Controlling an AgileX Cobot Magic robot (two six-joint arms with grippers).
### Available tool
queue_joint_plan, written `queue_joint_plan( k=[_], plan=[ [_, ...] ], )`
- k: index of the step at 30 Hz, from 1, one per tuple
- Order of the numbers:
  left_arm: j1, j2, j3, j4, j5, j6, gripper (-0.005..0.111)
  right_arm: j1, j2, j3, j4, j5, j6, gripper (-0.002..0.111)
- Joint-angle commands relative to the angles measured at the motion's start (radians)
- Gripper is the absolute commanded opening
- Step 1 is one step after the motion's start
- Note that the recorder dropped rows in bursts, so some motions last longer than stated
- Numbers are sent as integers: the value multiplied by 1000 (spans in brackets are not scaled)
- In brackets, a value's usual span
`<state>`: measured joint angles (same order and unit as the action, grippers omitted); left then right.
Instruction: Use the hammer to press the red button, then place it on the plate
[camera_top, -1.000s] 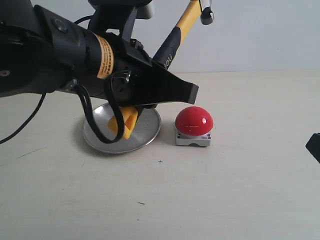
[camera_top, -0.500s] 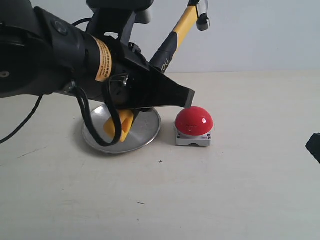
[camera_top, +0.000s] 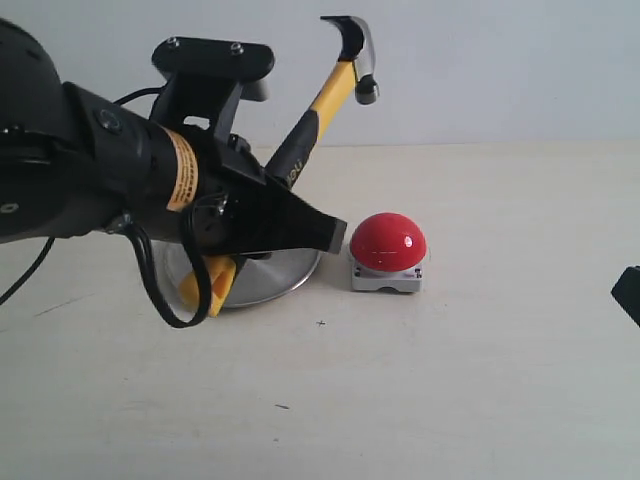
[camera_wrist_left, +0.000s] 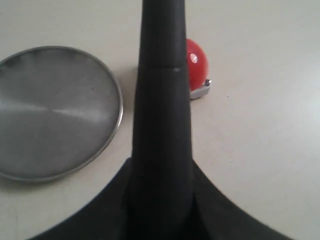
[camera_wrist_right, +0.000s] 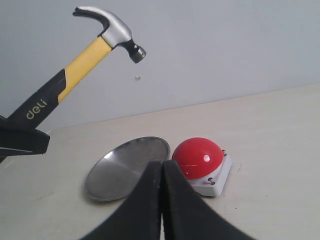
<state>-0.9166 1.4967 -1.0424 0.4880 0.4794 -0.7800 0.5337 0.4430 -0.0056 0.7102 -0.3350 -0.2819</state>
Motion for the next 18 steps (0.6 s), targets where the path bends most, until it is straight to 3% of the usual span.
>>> queue_joint_plan(
  k=[1,5,8,12,18],
  plan=[
    [11,-20,9,33,-106,-13,0,2,-7,6,-10,-1,-4,0],
    [13,-20,17,31,-128,-13,0,2,-7,6,-10,-1,-4,0],
    [50,-20,59,25,-190,-13,0,2,-7,6,-10,-1,-4,0],
    [210,-20,185,-60,-456,-13,0,2,-7,6,-10,-1,-4,0],
    [326,-16,270,-53,-553,-13,0,2,-7,6,-10,-1,-4,0]
  ],
)
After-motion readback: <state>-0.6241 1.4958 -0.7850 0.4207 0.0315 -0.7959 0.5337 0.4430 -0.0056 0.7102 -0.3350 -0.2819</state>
